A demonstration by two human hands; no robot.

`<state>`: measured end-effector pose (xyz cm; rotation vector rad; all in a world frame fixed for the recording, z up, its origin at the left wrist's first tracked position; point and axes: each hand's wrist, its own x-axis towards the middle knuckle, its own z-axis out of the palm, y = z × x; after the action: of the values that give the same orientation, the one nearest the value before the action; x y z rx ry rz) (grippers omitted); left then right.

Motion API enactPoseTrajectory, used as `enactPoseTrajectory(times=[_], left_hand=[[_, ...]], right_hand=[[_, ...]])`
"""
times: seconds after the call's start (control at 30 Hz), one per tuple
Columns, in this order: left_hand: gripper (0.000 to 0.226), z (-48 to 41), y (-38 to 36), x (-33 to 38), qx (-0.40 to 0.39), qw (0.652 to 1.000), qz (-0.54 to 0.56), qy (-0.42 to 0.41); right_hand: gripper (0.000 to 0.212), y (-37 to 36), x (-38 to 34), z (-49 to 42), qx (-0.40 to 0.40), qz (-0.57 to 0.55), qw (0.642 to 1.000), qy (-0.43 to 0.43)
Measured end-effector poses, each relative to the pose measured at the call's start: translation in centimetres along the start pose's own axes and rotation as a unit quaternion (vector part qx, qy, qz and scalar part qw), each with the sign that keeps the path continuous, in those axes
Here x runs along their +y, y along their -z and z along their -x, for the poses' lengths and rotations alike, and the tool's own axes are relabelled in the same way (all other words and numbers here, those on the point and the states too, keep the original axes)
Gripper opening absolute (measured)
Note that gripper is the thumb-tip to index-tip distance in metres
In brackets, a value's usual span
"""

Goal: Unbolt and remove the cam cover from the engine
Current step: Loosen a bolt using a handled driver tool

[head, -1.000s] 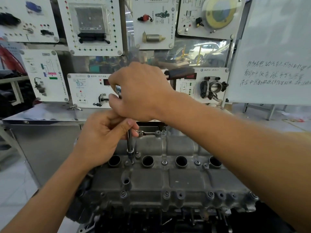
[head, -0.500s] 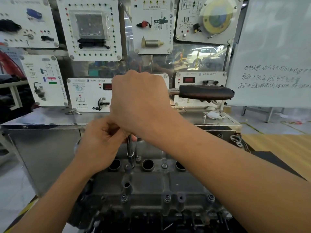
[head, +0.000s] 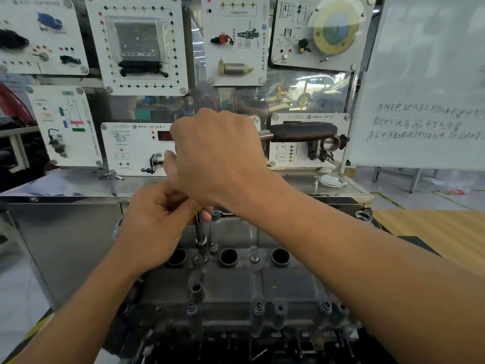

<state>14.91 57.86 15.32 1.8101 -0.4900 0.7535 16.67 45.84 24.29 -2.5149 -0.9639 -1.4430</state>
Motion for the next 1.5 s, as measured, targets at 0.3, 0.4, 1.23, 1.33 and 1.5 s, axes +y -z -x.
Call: enactPoseTrajectory(times=[0.3,0.4,1.23,1.33,1.5], left_hand=[[0.009,0.3,0.2,-0.7,-0.01,1.0,-0.007,0.004],[0.017,0.1,0.2,-0.7,-0.011,1.0,-0.016,0.0],[0.067,1.0,-1.6,1.7,0.031,0.992,-0.121,-0.021],[0.046,0.6,-0.9,0.7,0.023,0.996,-0.089,0.009],[0.037,0.6,-0.7,0.7,0.03,0.995,-0.098,0.018]], right_hand=[[0.036,-1.0,1.1,-0.6,-0.002,-0.122,0.99,0.067],[0.039,-1.5,1.7,-0.9,0.004,-0.201,0.977,0.07],[0.035,1.8,-0.5,0.1,-0.111,-0.043,0.99,-0.076],[0.042,1.0,-0.2,0.3,-0.056,-0.017,0.997,-0.055],[0.036,0.2,0.0,0.3,0.0,-0.013,0.999,-0.036]])
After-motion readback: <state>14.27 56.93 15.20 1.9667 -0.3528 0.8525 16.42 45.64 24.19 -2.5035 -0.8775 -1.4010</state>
